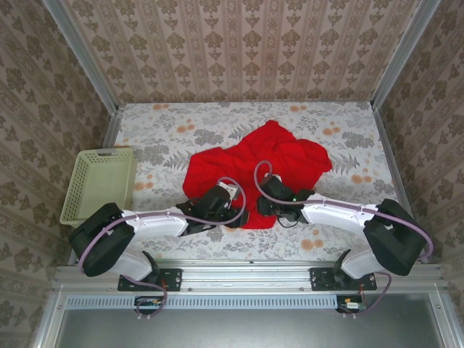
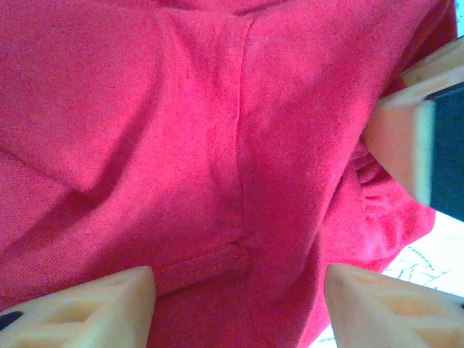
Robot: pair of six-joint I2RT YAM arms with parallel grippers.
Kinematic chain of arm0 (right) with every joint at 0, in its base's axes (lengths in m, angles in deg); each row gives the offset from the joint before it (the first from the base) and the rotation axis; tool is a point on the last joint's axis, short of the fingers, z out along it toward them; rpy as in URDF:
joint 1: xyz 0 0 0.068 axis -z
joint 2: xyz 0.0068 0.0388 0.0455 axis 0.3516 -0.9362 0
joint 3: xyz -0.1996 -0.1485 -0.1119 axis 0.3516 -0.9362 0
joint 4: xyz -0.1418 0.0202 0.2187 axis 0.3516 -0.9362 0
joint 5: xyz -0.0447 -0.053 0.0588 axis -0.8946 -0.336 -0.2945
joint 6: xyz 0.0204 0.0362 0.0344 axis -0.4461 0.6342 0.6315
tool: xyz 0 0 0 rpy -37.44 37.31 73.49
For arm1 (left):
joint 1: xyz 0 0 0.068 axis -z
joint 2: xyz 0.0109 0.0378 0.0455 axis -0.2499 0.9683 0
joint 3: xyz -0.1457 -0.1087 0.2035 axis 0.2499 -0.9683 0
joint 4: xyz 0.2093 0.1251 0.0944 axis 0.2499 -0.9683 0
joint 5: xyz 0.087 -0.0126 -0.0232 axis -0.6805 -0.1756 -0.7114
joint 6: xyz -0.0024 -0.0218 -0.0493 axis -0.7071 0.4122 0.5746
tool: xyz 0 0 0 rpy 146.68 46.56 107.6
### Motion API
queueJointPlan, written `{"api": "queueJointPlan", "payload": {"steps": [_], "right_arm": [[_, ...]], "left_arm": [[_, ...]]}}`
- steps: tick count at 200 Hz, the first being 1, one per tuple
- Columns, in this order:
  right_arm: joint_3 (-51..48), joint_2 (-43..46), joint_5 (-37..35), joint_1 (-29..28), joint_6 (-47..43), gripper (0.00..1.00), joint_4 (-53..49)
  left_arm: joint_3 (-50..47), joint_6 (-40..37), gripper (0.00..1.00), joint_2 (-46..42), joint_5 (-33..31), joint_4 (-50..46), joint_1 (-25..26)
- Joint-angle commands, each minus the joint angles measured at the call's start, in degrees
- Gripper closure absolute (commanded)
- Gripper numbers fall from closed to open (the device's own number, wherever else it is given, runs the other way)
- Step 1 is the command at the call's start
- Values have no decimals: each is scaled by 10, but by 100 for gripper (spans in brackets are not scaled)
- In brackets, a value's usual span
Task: Fold the inside-out t-shirt
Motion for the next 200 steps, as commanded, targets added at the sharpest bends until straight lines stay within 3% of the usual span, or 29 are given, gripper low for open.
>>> {"api": "queueJointPlan", "payload": {"steps": [1,41,74,104,200], "right_arm": [[16,-15,-10,1,-7,72,-3],[18,-26,-8,0,-8,74,-14],[3,7,-10,-5,-7,88,-35],[-18,71,-5,-9,-4,98,-78],[-53,281,66,-8,30,99,-280]], "left_arm": [[-8,10,36,-9,1,6,-4],[-8,11,35,-10,-9,2,-5],[5,13,35,-4,-30,-17,-8],[30,21,32,16,-91,-72,-16],[65,51,33,97,-125,-96,-36]]}}
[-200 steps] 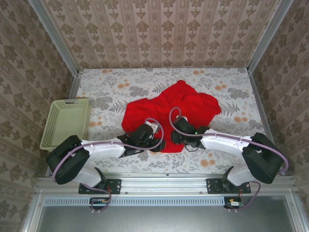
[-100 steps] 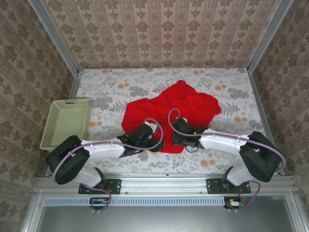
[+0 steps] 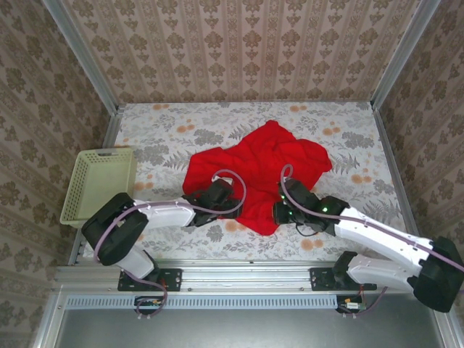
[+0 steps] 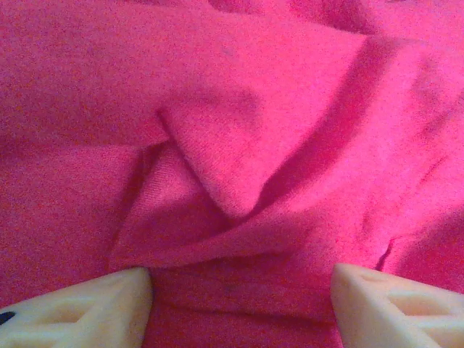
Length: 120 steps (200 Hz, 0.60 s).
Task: Fold the inside-out t-shirt
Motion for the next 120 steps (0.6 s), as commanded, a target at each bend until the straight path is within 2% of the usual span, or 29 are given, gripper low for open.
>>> {"api": "queueJointPlan", "payload": {"steps": [1,34,68,85,99,120], "right_arm": [[-30,42,15,-1,26,99,-100],[-45,78,-35,20,39,98,-170],[-26,60,-36,72,19,98,-179],[-7,45,-41,72,0,93,-167],[6,36,-33,72,-18,84,-156],[-3,37,14,67,-35,75,-121]], "left_arm": [[6,25,33,23,-28,-34,0],[9,40,32,23,-77,-84,-14],[-12,39,32,4,-85,-99,-52],[-19,33,31,-14,-82,-99,-60],[-17,28,30,-26,-85,-106,-60],[-12,24,30,-36,-86,-112,-65]]}}
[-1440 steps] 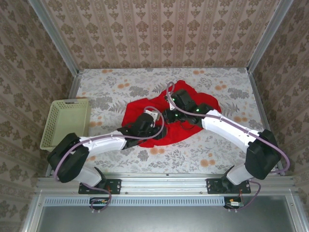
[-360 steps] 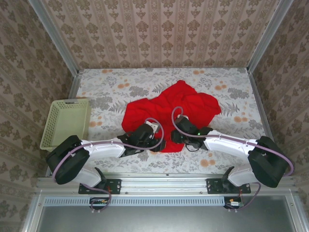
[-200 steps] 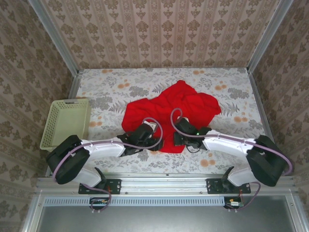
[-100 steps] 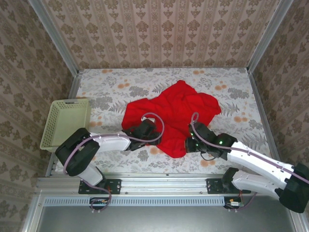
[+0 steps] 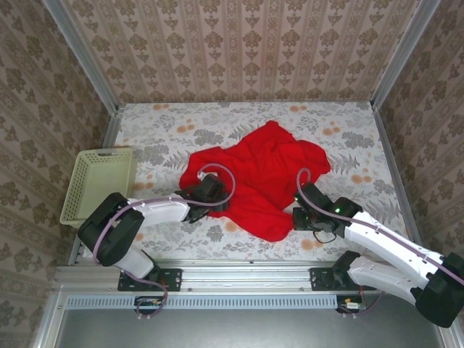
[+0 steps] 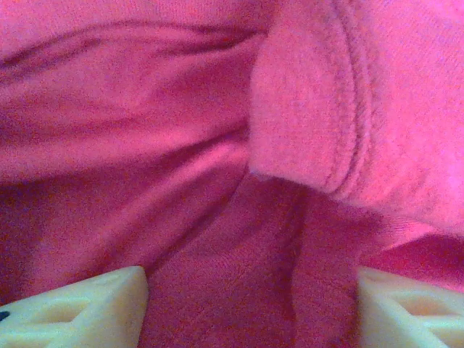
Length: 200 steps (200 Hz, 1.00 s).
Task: Fold the inside-out t-shirt
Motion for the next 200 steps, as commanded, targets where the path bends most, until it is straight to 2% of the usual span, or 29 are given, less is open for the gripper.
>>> {"api": "queueJointPlan", "payload": {"steps": [1,34,64,81,130,168,189,200], "right_arm": [[8,1,33,-4,-32,74,18],[-35,7,39,-49,-8,65,28],[-57,-4,16,-56,9,63,42],[-55,-26,-3,-54,6,63,67],[-59,-100,41,-54,9,63,182],[-50,-128,9,-53,7,75,158],[-53,-120,2,-53,5,77,145],[-56,-114,6,-53,6,74,145]], "left_arm": [[-9,-1,30,-17,-21,-51,-7],[-1,-7,29,-10,-14,-49,-15],[5,-14,29,3,-8,-46,-23],[8,-14,30,5,-3,-46,-27],[4,-8,30,6,4,-43,-26],[2,-7,30,8,-2,-46,-28],[3,-8,30,10,-2,-49,-33],[1,-9,30,9,-2,-49,-35]]}}
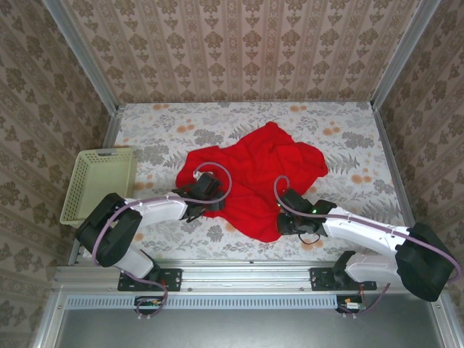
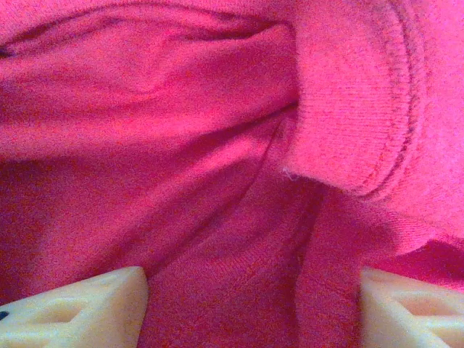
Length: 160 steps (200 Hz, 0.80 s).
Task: Fold the inside-out t-shirt
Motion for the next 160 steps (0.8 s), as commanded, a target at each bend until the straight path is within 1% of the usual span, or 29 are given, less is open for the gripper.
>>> {"api": "queueJointPlan", "payload": {"steps": [1,19,55,76,98,119,128,160], "right_arm": [[-4,12,-16,1,4,74,-15],[-16,19,-6,2,9,69,-4],[-31,7,15,2,18,69,36],[-25,-4,20,2,19,74,45],[-21,9,12,2,16,82,35],[-8,29,-25,2,12,89,-14],[5,36,-48,2,12,92,-58],[64,54,-132,4,19,95,-189]], "left_arm": [[1,-6,30,13,-1,-31,-11],[2,-7,30,12,1,-33,-13],[0,-6,30,13,5,-26,-14],[1,-6,30,16,6,-27,-15],[1,-7,30,16,4,-29,-14],[0,-7,30,18,-1,-32,-16],[-1,-7,30,18,-5,-34,-17],[-7,-4,30,18,-13,-39,-25]]}}
